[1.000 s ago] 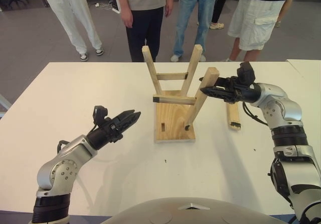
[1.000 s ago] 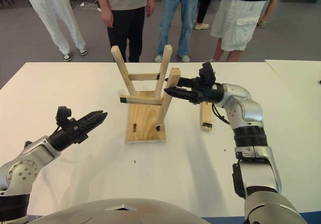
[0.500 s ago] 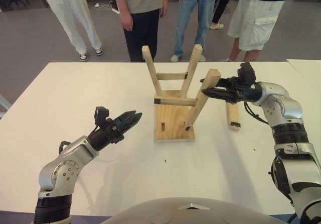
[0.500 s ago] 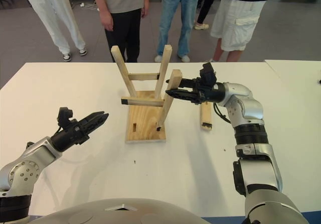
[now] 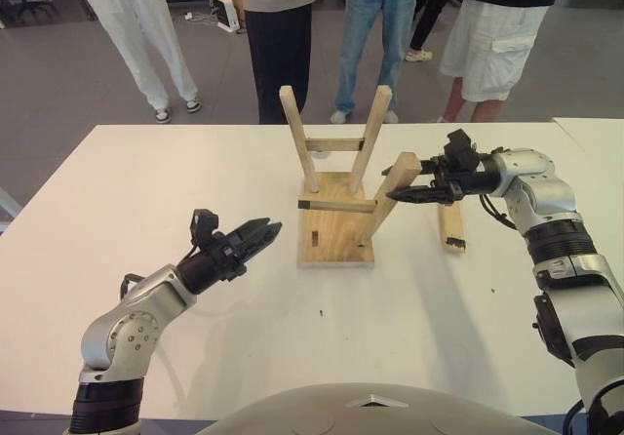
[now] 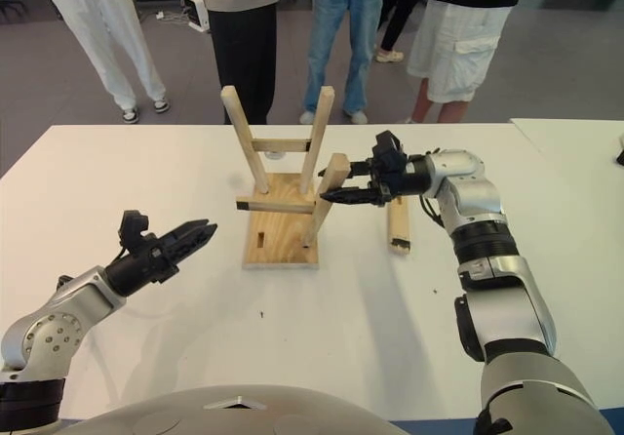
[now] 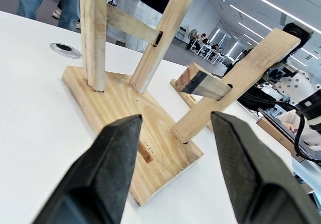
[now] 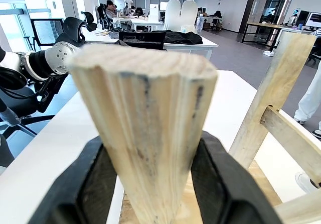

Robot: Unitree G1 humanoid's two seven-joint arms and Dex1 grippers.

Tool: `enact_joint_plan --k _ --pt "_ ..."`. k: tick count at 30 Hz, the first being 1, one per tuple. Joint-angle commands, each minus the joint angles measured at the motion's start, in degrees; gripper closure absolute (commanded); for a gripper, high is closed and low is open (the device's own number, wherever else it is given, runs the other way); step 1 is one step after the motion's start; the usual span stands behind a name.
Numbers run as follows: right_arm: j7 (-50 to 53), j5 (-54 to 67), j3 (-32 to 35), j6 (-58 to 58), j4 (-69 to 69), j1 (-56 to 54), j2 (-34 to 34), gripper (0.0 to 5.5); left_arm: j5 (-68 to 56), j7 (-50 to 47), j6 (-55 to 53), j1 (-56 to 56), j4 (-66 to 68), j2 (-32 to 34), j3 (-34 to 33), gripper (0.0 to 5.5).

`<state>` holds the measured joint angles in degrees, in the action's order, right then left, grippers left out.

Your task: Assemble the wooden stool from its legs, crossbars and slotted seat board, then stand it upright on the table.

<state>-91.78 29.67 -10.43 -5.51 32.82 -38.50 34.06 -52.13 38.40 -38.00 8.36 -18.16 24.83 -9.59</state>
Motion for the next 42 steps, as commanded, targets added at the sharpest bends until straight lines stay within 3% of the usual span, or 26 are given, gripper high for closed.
enact_joint_plan --k 1,6,8,13,16,18,23,26,29,34,42 --pt "-0.4 -11.2 -9.0 0.0 9.6 6.7 -1.0 3.46 0.4 0.4 -0.3 -0.7 -0.5 0.2 0.4 2.98" --pt "2.0 -13.3 -9.5 -1.2 12.1 3.1 -0.8 3.46 -1.0 -0.3 -1.5 -0.6 -1.0 -0.6 0.6 2.98" --pt "3.6 -14.0 -9.2 1.7 12.5 2.3 -1.4 2.88 -0.8 -0.4 -1.3 -0.5 -1.2 -1.0 0.9 2.98" --pt "5.0 -16.2 -5.5 3.6 15.3 0.4 -3.2 2.09 -0.3 -0.5 -1.0 -0.1 -1.8 -1.9 1.3 2.98" --pt "12.8 -18.7 -2.7 5.5 17.6 0.0 -2.5 1.57 -0.2 -0.6 -0.9 0.3 -1.9 -2.0 1.1 2.98" --pt "25.0 -20.2 1.3 5.6 18.9 -0.4 -1.9 1.31 0.0 -0.8 -0.7 1.2 -2.4 -2.1 0.9 2.98" --pt "51.1 -20.2 10.9 -3.7 10.7 4.1 -3.4 1.31 0.9 -1.9 0.2 3.3 -3.4 -2.9 1.0 2.98" --pt "68.8 -21.5 15.7 -15.8 -0.5 10.7 -7.2 1.31 1.3 -2.6 0.5 4.0 -4.1 -3.5 1.5 2.98" --pt "77.4 -21.5 18.0 -24.9 -12.1 19.3 -10.6 1.31 1.7 -3.0 0.7 4.7 -4.7 -4.1 1.6 2.98" --pt "82.1 -21.8 18.1 -31.9 -19.7 29.9 -14.0 2.06 2.6 -4.1 1.4 5.2 -5.0 -4.4 2.0 2.98" --pt "81.0 -21.4 19.4 -27.9 -15.8 29.0 -13.4 3.34 4.1 -4.7 1.4 3.7 -4.5 -3.9 1.7 2.98"
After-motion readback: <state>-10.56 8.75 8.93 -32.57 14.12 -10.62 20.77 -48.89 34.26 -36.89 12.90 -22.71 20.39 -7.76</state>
